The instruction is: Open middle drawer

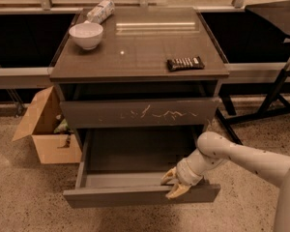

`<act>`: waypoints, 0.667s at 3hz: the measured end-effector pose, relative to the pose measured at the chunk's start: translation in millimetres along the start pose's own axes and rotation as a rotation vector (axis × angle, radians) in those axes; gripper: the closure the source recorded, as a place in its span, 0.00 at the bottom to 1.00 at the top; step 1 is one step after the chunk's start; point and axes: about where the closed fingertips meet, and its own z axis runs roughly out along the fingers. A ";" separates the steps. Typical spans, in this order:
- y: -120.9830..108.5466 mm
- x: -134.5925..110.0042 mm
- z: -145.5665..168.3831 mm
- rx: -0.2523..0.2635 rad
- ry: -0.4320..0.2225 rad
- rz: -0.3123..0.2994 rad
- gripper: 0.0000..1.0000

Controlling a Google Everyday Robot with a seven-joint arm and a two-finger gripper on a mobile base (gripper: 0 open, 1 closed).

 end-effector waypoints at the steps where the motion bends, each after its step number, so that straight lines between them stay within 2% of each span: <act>1: 0.2 -0.6 0.1 -0.001 0.000 -0.001 0.39; 2: 0.2 -0.6 0.1 -0.001 0.000 -0.001 0.16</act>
Offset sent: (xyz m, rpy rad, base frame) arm -0.0003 0.0005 0.0004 0.0001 0.0001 0.0019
